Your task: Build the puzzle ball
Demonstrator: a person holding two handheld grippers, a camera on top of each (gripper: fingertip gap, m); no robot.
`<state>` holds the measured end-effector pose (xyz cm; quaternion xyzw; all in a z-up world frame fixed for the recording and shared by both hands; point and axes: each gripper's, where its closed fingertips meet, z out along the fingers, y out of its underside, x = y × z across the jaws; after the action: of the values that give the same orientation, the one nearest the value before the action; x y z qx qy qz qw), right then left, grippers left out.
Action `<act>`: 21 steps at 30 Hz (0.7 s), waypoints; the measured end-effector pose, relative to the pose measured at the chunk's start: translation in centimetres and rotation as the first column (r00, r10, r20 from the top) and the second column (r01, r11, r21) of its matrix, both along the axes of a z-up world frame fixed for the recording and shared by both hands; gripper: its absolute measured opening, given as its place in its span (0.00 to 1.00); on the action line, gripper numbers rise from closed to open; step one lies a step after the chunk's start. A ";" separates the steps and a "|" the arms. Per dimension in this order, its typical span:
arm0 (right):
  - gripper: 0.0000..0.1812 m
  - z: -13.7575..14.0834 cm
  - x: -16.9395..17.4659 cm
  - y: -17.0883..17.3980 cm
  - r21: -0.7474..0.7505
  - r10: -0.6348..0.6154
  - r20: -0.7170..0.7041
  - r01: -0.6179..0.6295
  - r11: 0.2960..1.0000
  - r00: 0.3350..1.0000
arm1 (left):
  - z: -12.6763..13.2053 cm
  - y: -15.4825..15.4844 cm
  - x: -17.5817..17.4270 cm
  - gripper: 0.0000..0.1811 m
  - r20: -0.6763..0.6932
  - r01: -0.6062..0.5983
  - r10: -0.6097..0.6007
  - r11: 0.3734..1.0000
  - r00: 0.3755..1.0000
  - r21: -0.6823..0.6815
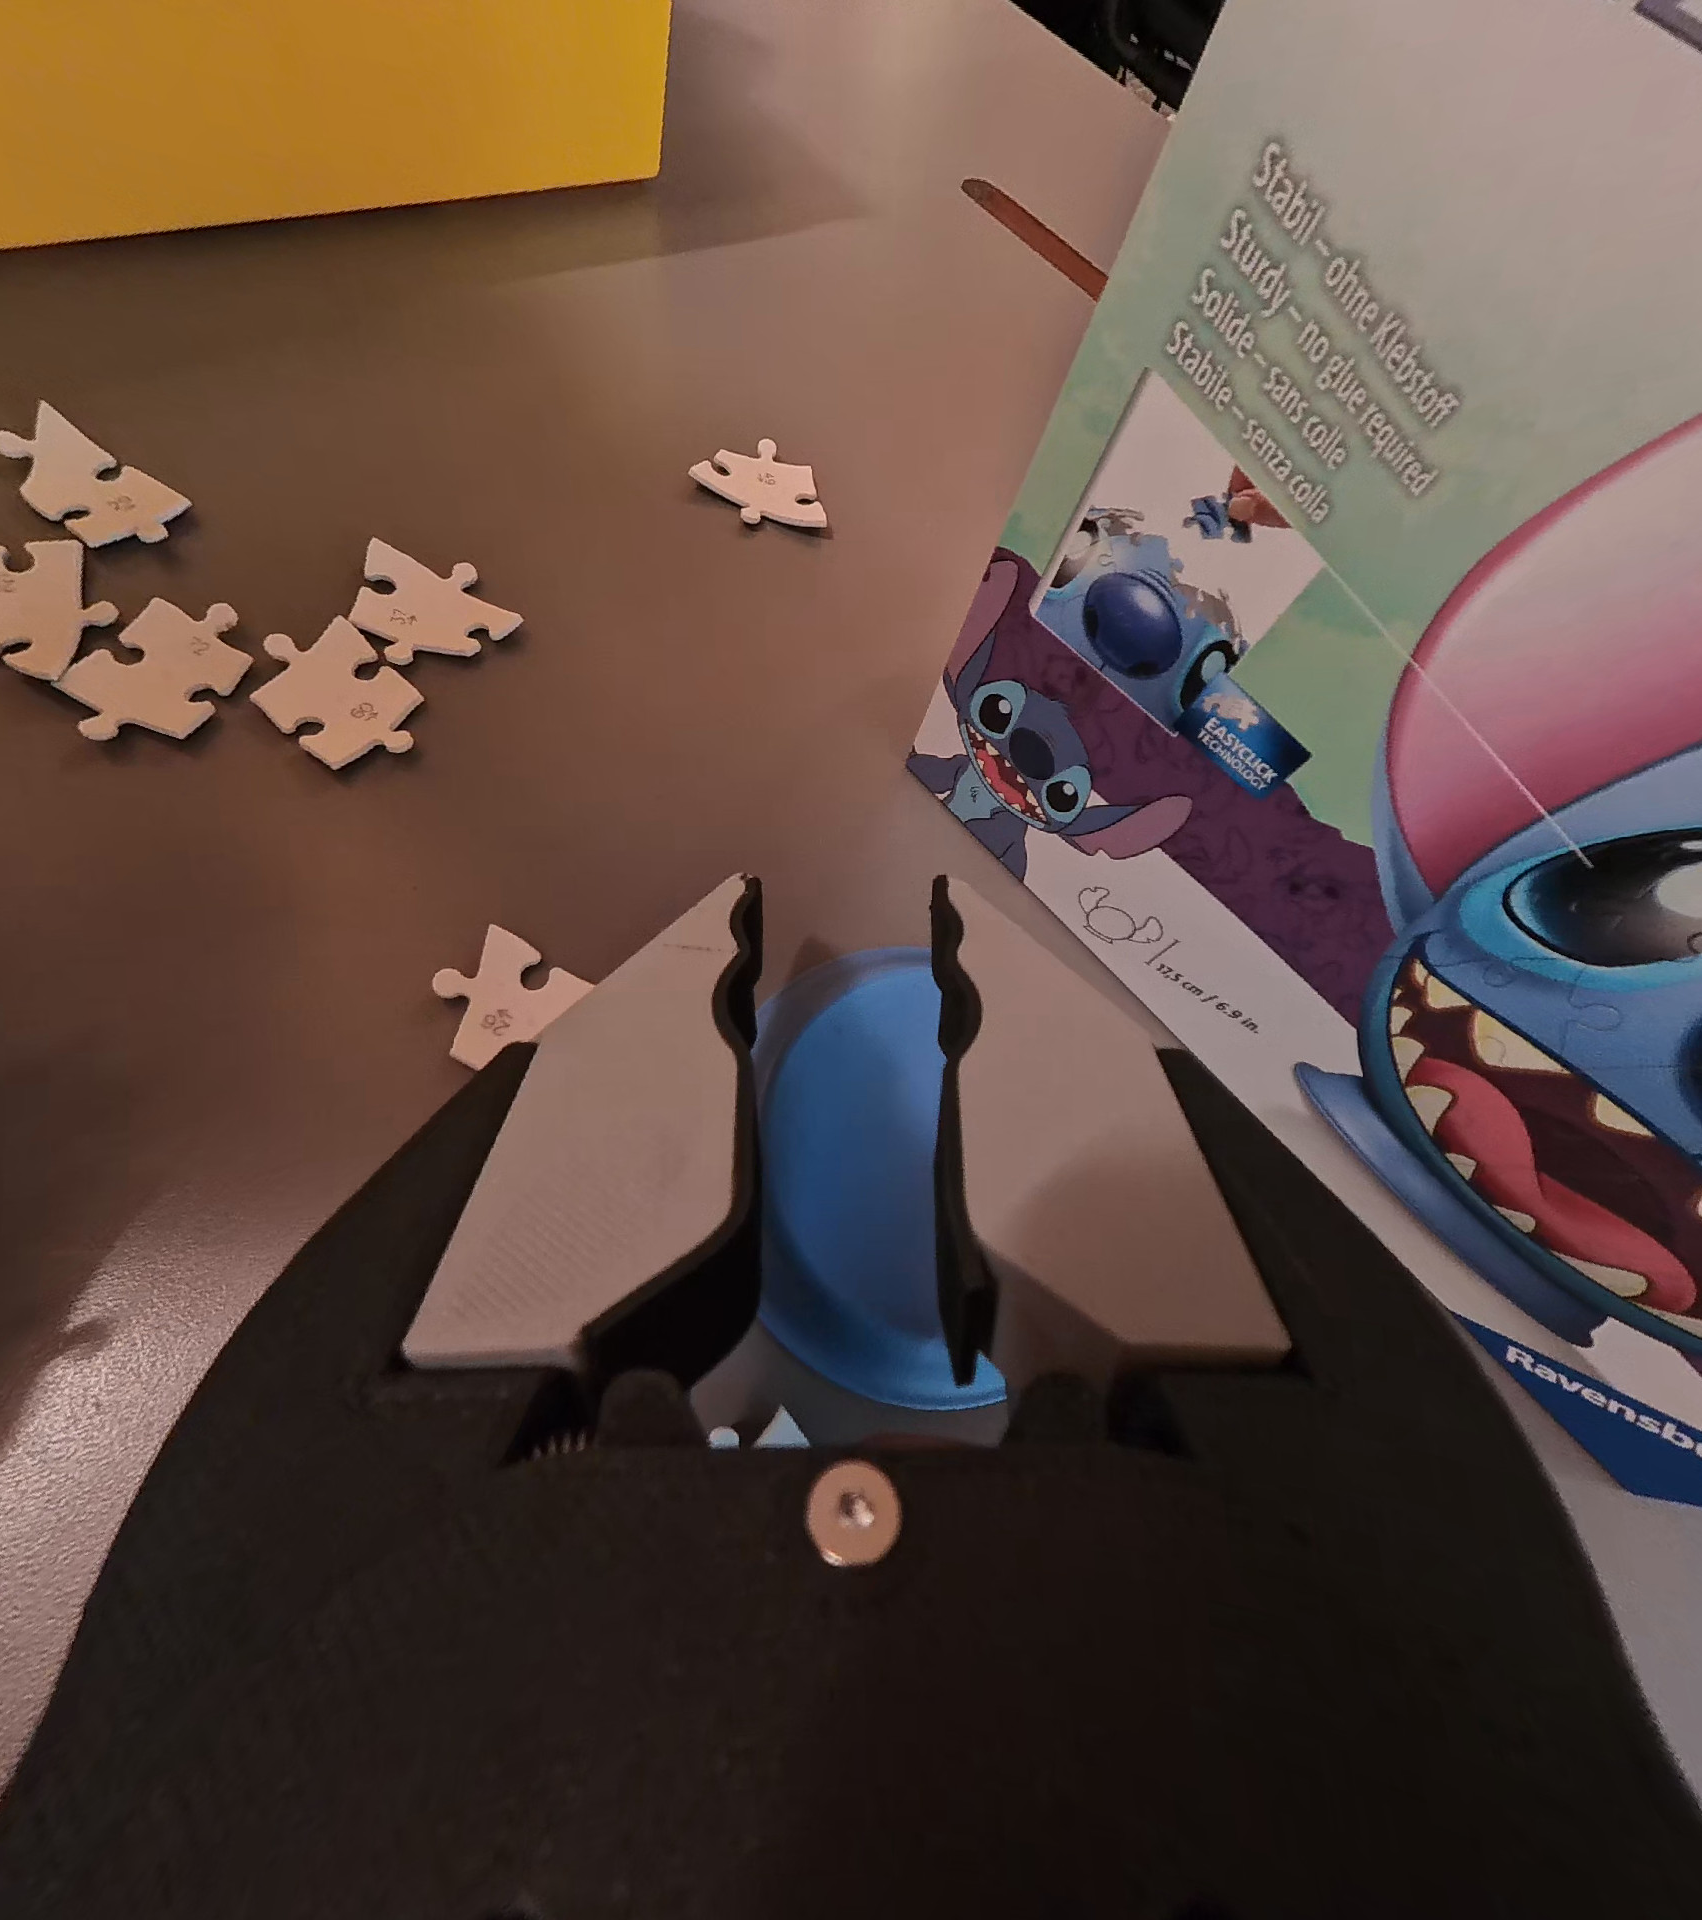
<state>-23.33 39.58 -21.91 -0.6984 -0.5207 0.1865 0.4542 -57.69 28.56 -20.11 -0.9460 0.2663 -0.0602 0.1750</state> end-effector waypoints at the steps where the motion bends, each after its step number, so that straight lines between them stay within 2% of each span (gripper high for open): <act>1: 0.16 0.0 0.0 0.0 0.000 0.001 0.001 -0.001 1.000 1.000 | 0.1 0.2 0.0 0.13 -0.009 0.004 -0.004 1.000 1.000 0.014; 4: 0.16 0.0 0.0 0.0 0.000 0.002 0.003 -0.002 1.000 1.000 | 0.3 0.7 0.9 0.12 0.023 0.026 -0.027 0.998 0.999 0.050; 8: 0.16 0.0 0.0 0.0 0.004 0.002 0.003 -0.002 1.000 1.000 | -1.2 1.2 1.0 0.10 -0.062 0.046 -0.043 0.997 0.997 0.056; 14: 0.16 -0.1 0.0 0.0 0.002 0.002 0.006 -0.002 1.000 1.000 | -2.2 2.2 4.0 0.08 -0.039 0.082 -0.079 0.990 0.996 0.114; 21: 0.16 -0.1 0.0 0.0 0.006 0.000 0.008 0.000 1.000 1.000 | -3.8 3.5 3.2 0.14 -0.159 0.082 -0.059 0.987 0.985 0.136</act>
<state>-23.36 39.57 -21.97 -0.6978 -0.5229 0.1823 0.4543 -54.46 32.06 -23.89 -0.9229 0.3160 0.0264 0.2183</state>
